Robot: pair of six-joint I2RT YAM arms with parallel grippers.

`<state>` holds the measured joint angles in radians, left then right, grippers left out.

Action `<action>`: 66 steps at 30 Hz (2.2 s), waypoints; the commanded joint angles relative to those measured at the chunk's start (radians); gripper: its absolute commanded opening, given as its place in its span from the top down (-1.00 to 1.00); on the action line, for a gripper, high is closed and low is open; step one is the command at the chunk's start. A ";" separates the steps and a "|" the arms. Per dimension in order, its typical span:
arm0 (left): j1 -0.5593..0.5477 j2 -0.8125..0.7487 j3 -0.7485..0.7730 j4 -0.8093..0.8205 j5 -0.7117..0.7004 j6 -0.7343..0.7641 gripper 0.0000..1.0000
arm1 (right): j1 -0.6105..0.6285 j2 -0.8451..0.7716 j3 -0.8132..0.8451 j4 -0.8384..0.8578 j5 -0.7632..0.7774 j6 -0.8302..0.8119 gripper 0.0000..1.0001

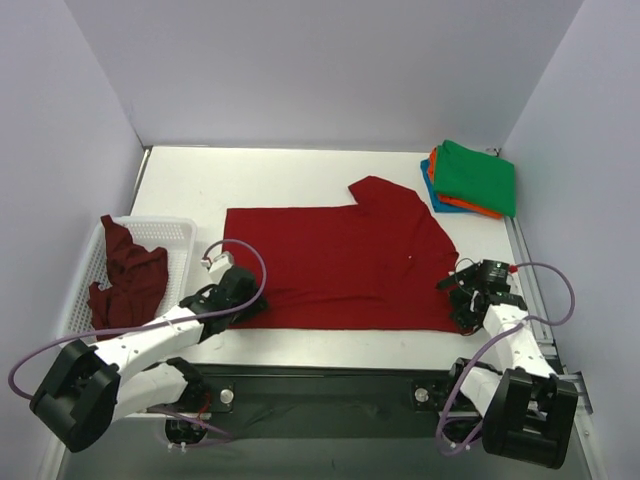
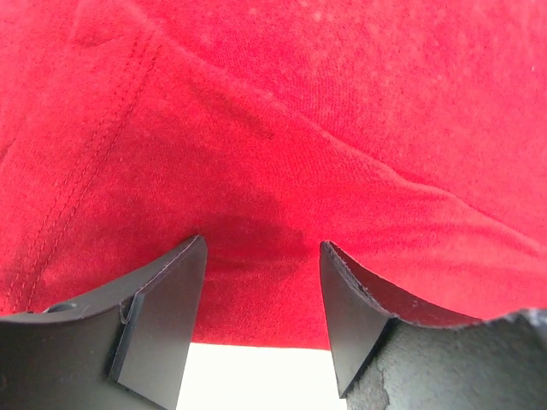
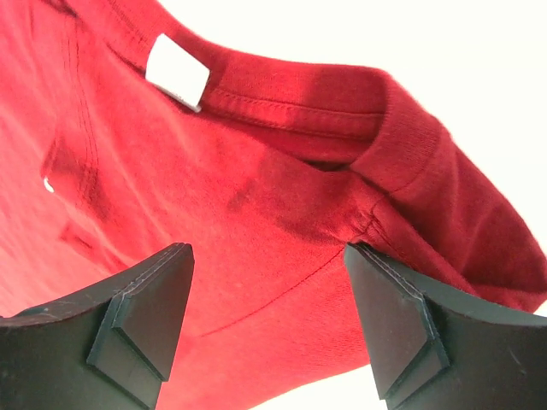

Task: Fold and stack the t-shirts
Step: Fold the flattened tshirt in 1/3 of the way, then grap the side of the flattened tshirt furthest away from the robot with both arms

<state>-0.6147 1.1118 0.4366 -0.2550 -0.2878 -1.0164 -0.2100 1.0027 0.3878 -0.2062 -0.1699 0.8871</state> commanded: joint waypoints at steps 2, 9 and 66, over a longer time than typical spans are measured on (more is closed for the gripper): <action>-0.075 -0.062 -0.032 -0.188 -0.063 -0.116 -0.33 | -0.092 0.004 -0.055 -0.234 0.043 -0.037 -0.50; -0.117 -0.160 -0.020 -0.288 -0.066 -0.168 -0.33 | -0.104 -0.172 -0.098 -0.367 0.007 -0.014 -0.46; 0.366 1.125 1.384 -0.504 -0.125 0.157 0.81 | 0.230 1.268 1.530 -0.223 0.006 -0.654 -0.31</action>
<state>-0.2516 2.2723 1.8343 -0.7822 -0.4343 -0.8776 0.0036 2.2520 1.8587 -0.3775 -0.1963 0.2752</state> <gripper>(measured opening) 0.113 0.655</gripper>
